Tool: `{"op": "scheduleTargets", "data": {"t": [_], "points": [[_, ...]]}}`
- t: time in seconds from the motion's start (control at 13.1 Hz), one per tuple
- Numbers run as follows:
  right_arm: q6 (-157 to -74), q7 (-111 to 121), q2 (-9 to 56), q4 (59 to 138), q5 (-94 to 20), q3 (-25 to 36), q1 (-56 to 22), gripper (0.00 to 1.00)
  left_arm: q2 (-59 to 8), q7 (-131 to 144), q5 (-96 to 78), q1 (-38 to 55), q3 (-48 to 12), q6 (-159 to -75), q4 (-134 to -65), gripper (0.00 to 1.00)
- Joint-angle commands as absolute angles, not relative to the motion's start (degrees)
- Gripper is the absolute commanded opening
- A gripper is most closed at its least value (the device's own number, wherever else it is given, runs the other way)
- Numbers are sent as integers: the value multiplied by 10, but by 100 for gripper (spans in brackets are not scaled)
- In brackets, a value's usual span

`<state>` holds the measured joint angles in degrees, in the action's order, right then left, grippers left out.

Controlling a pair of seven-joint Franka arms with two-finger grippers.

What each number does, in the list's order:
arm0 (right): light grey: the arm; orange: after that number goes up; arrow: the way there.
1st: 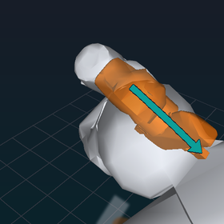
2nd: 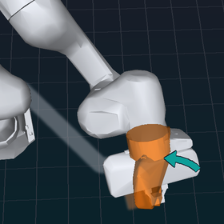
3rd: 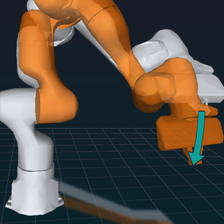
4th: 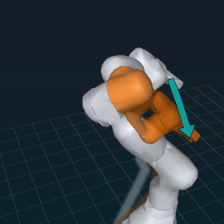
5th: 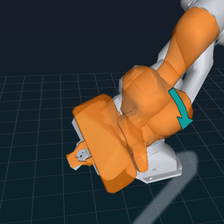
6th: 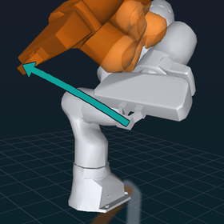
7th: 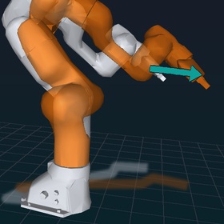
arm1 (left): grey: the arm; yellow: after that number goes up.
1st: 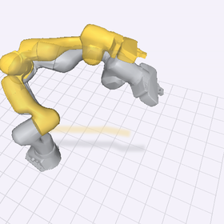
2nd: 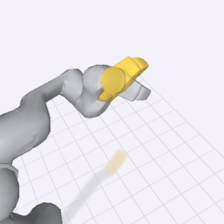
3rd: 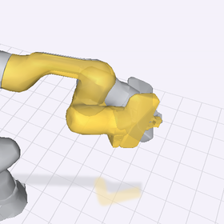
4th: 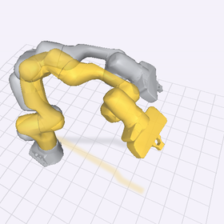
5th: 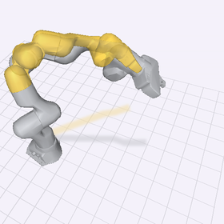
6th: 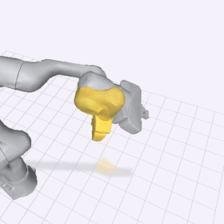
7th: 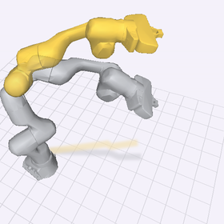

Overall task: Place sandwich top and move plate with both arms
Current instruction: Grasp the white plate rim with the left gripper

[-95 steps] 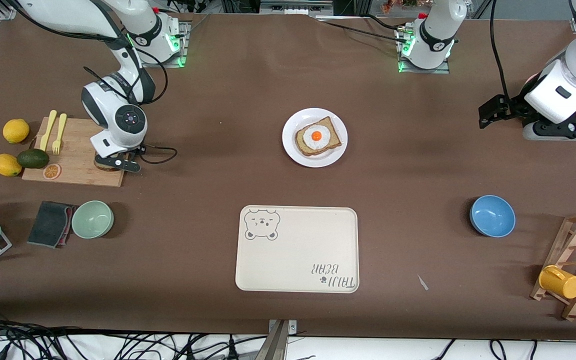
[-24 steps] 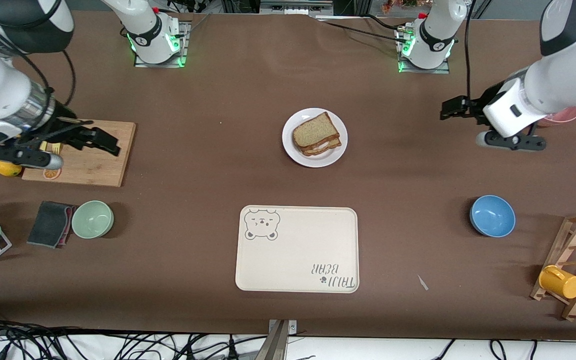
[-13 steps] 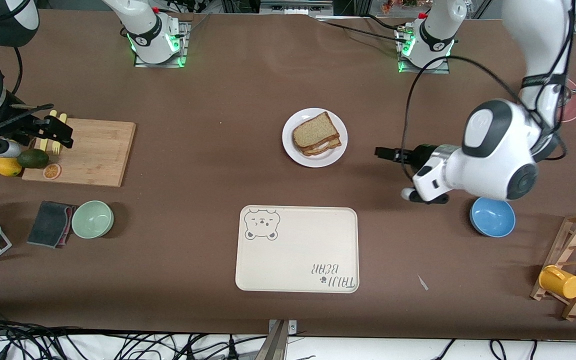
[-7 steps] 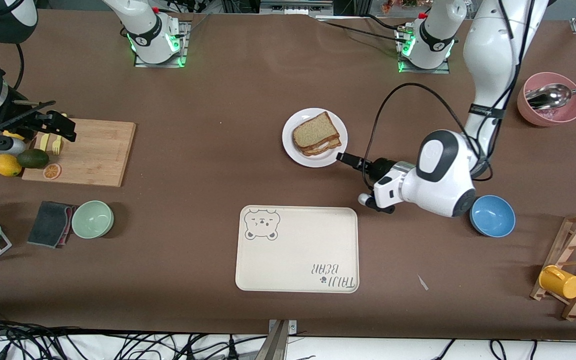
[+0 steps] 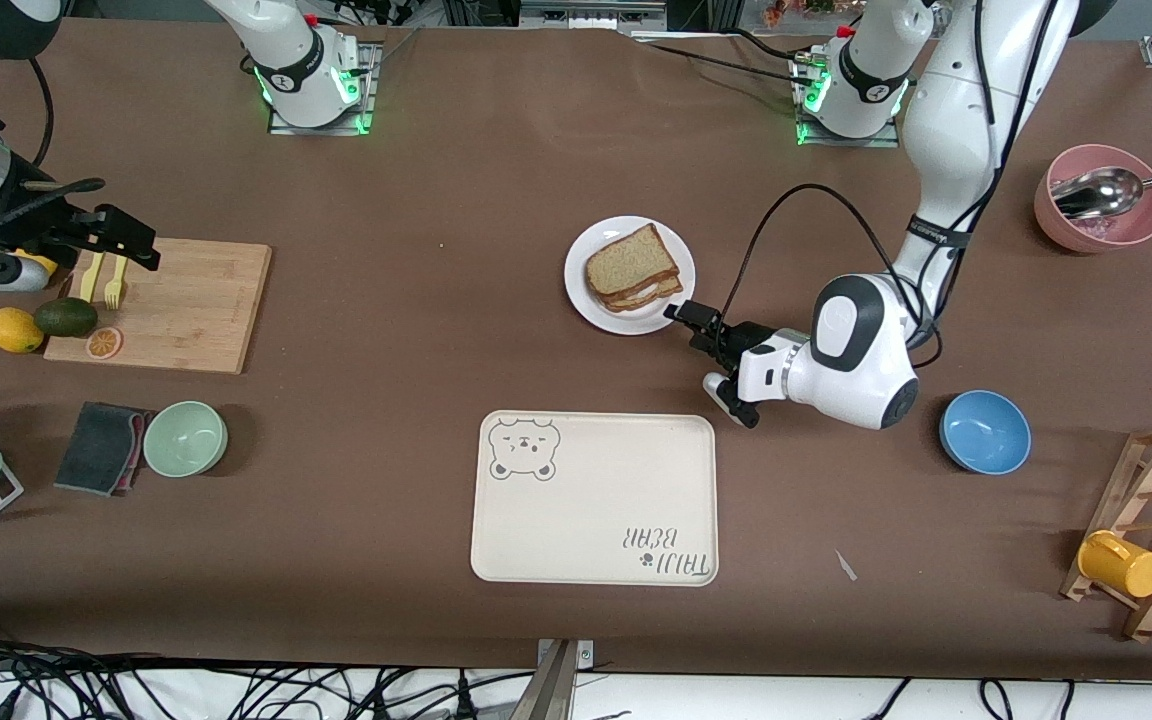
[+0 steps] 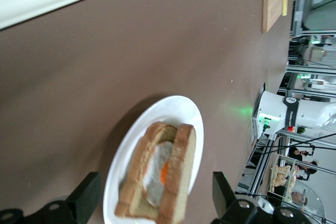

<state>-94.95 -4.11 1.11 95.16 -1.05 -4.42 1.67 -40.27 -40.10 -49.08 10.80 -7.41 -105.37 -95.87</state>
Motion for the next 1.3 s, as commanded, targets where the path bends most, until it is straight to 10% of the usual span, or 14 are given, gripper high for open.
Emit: {"op": "scheduleTargets", "data": {"t": [0.0, 0.15, 0.38, 1.22], "points": [[-939, -35, 7, 944, -23, -51, 25, 100, -411, -501, -543, 112, -71, -1082, -989, 94], [-942, -45, 9, 944, -24, -53, 19, 100, -424, -553, -576, 112, -71, -1084, -1000, 92], [-944, -65, 8, 943, -23, -60, 7, 100, -432, -592, -585, 111, -71, -1084, -1007, 61], [-947, -83, 13, 935, -1, -59, -2, 100, -433, -592, -577, 130, -70, -1106, -1029, 48]]}}
